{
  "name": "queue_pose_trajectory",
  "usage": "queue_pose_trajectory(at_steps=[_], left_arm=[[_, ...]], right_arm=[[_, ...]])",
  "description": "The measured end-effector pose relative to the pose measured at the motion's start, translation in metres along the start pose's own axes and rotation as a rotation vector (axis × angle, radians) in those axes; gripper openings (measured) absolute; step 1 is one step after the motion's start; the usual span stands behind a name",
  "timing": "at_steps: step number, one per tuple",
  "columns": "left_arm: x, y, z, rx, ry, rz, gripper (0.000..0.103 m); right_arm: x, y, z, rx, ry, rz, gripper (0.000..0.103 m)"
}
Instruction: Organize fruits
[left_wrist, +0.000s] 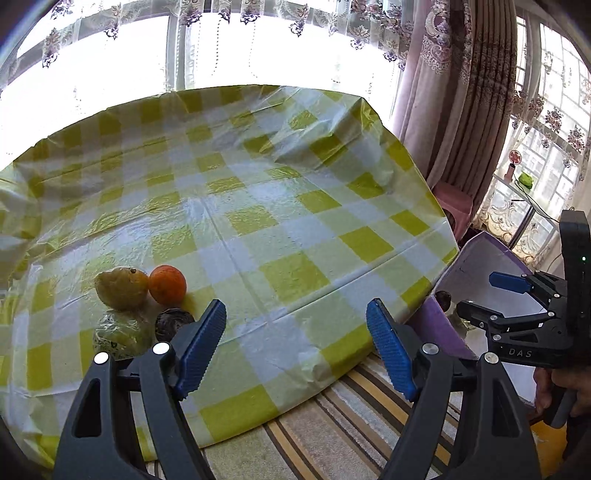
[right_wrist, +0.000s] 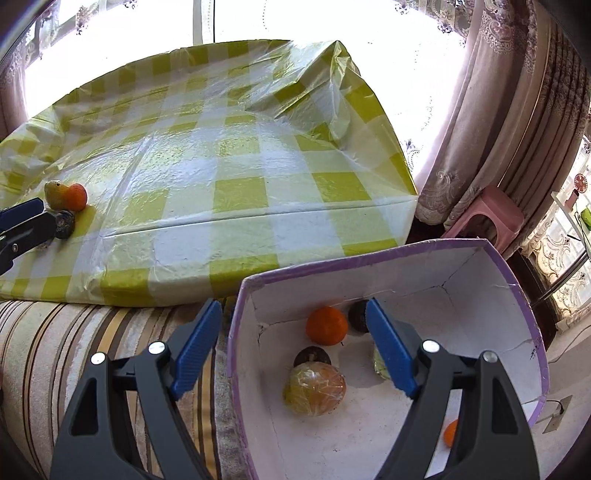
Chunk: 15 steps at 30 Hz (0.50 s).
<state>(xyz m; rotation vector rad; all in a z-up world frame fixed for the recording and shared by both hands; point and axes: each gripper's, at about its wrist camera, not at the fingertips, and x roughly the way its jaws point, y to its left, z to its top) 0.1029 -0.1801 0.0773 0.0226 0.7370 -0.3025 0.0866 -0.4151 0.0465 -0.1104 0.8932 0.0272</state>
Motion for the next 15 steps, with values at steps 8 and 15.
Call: queue_pose_trajectory(at_steps=[8,15], left_arm=[[-0.014,0.068,-0.004,-0.139,-0.023,0.089,0.076],[-0.017,0.106,-0.014,-0.206,-0.008,0.144,0.076]], right_arm=[[0.005,0.047,0.014,-0.051,-0.009,0.092,0.08],[0.009,0.091,0.026,-0.094,-0.019,0.172,0.08]])
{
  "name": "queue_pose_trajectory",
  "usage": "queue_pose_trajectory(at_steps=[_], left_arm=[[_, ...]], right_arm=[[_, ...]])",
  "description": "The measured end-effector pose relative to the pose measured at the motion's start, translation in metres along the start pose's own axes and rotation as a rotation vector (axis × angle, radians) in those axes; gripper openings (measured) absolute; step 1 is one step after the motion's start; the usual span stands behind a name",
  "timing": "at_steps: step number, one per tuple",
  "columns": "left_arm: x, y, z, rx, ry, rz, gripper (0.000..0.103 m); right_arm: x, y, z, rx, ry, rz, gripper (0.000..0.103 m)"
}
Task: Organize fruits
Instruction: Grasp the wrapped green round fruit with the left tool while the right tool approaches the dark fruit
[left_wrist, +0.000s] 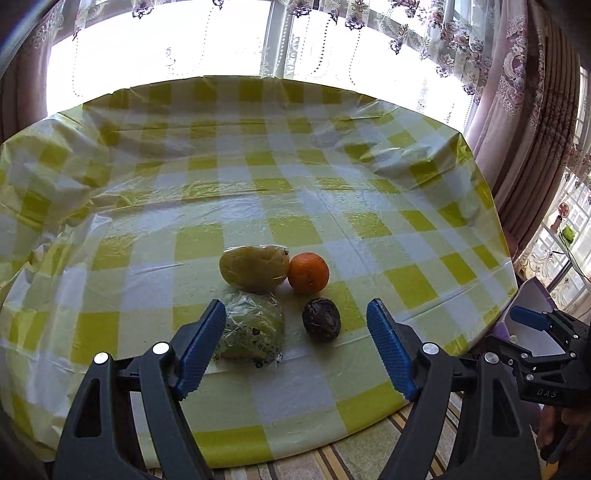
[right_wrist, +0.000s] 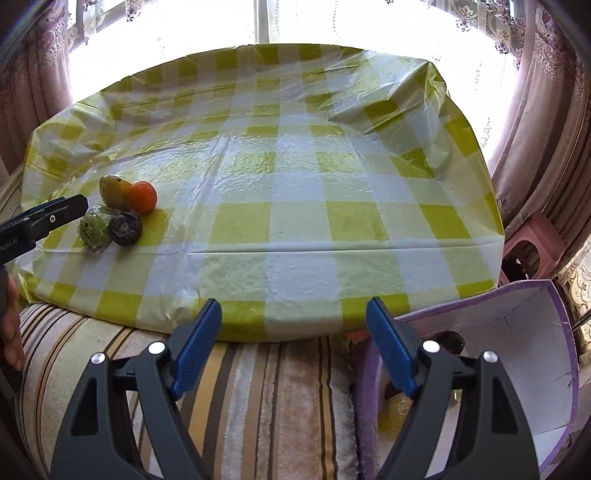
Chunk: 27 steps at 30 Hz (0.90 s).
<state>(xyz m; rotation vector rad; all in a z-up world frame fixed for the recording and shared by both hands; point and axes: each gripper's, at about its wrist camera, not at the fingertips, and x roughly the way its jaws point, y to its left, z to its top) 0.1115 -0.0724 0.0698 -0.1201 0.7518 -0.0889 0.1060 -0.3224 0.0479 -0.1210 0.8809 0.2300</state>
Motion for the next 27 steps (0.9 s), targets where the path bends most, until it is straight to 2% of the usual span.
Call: queue_pose_trajectory(at_steps=[10,21,27], left_arm=[[0.029,0.038,-0.009,-0.099,0.103,0.023,0.075],[0.051,0.033,-0.013,-0.012,0.148,0.086,0.073],[0.057,0.029,-0.014,0.028,0.162,0.092,0.073]], right_arm=[[0.02,0.049,0.022,-0.007,-0.015,0.116,0.081],[0.045,0.084,0.039,-0.028,-0.007,0.185,0.081],[0.054,0.096,0.044,-0.042,0.0,0.21,0.081]])
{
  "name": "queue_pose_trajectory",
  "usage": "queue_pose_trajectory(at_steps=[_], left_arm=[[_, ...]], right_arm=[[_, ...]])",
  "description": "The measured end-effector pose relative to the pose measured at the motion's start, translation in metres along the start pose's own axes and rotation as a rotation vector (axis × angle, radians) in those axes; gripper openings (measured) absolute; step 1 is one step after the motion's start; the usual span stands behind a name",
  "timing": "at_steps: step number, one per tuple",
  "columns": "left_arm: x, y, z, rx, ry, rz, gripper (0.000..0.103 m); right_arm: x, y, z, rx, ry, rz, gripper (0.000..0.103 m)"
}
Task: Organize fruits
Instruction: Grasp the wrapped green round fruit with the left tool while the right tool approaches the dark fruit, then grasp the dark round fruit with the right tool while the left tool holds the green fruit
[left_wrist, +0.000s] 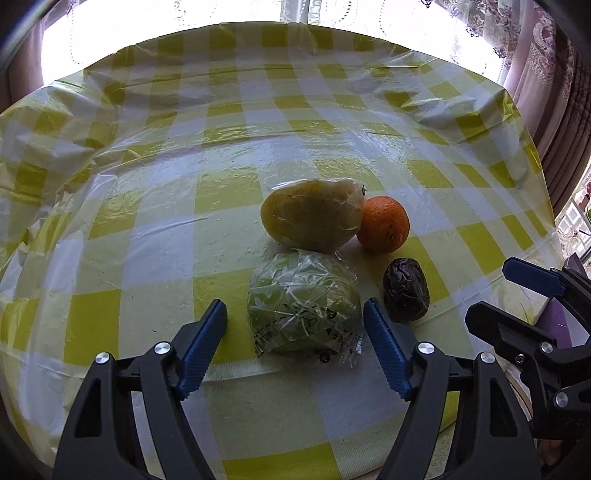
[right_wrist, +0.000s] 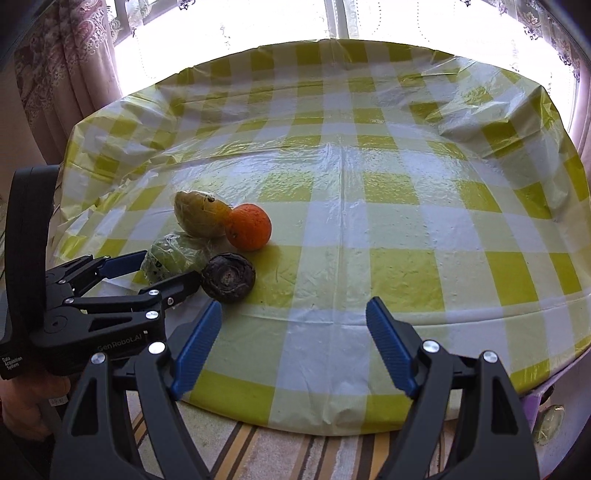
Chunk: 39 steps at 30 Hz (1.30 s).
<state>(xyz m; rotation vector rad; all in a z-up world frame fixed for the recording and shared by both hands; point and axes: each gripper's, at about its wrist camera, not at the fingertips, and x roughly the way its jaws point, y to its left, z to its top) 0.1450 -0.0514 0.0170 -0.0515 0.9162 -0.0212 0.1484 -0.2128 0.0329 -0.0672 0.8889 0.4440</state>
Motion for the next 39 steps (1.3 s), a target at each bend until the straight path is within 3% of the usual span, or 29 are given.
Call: queue_pose_trajectory(at_steps=[4,9,16,27,32,39], left_arm=[[0.0,-0.003,0.0,0.03,-0.006,0.002,0.064],[-0.001,-0.006,0.0,0.029,-0.011,-0.006,0.06],[-0.002,-0.002,-0.002,0.028,-0.011,-0.022,0.059],[-0.009,0.01,-0.009,0.035,0.015,-0.044,0.059],[-0.014,0.017,-0.014,0.023,0.023,-0.062,0.059],[-0.024,0.027,-0.025,-0.002,0.029,-0.07,0.059]], right_arm=[[0.006,0.003,0.004,0.0,0.001,0.007,0.081],[0.011,0.006,0.009,0.005,0.002,0.018,0.081],[0.018,0.003,0.013,0.039,0.018,0.061,0.081],[0.032,0.019,0.018,-0.009,0.051,0.106,0.08],[0.04,0.024,0.02,-0.027,0.074,0.123,0.068],[0.046,0.023,0.022,-0.015,0.088,0.15,0.061]])
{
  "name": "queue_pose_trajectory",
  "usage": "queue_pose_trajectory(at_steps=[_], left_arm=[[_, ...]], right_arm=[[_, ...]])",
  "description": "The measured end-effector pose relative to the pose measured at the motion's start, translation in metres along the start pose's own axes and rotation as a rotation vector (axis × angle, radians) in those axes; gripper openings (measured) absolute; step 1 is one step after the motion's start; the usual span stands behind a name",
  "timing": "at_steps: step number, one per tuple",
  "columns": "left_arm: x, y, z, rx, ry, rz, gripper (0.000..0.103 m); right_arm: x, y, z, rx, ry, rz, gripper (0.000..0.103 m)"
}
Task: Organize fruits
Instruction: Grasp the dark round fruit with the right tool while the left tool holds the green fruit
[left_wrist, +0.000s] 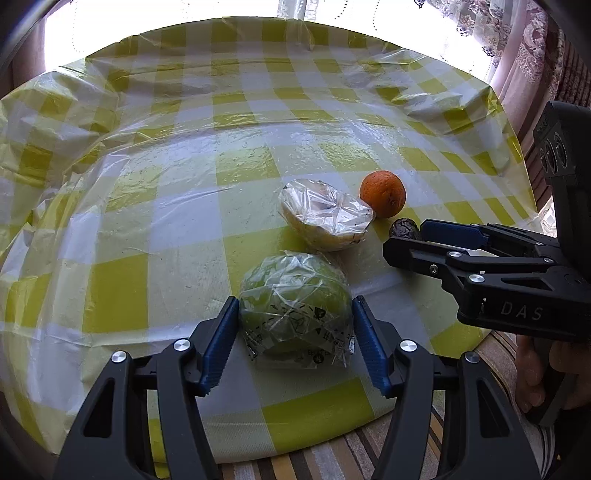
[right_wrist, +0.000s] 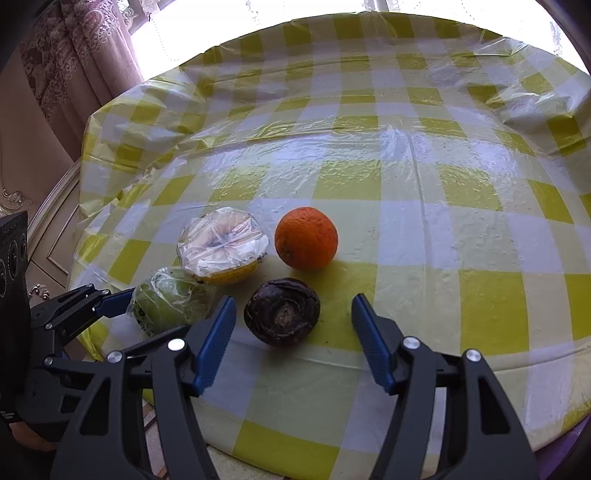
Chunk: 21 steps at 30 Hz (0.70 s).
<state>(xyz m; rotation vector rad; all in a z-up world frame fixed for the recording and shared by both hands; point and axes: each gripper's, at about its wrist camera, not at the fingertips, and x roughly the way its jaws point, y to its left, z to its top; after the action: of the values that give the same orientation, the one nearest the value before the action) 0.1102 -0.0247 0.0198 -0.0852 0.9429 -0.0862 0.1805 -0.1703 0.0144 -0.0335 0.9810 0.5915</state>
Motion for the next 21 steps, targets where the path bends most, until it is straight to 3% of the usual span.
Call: queue_pose_trajectory(at_steps=[7,21], left_arm=[[-0.011,0.008,-0.011,-0.027,-0.003,0.015,0.059],[-0.032,0.003,-0.018,-0.03,-0.028,0.052,0.059]], right_arm=[[0.003,0.007,0.0,-0.038,0.008,-0.001,0.041],[-0.02,0.012,-0.015,-0.065,-0.031,-0.033,0.039]])
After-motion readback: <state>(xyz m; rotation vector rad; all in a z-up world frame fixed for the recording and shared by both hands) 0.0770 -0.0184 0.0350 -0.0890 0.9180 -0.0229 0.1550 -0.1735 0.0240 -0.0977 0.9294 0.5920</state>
